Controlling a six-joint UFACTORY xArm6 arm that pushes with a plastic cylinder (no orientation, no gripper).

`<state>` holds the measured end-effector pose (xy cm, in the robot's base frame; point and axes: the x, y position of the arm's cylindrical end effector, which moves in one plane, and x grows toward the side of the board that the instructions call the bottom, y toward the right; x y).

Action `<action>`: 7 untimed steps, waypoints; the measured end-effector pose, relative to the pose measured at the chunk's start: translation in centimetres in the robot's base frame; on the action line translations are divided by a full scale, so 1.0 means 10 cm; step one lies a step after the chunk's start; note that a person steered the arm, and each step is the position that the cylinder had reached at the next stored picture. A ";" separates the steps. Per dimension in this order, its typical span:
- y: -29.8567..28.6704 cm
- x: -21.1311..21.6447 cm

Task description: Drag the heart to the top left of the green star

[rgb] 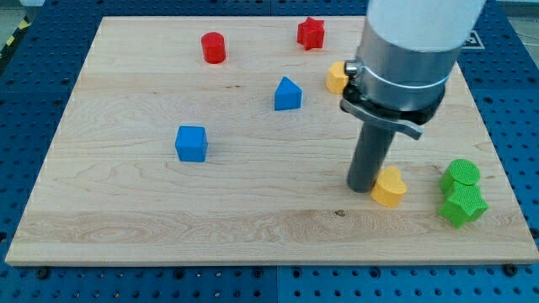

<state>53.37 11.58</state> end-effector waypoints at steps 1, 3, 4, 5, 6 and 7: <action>0.11 0.00; 0.23 -0.13; 0.33 0.03; 0.35 0.09; 0.30 -0.03; 0.11 -0.27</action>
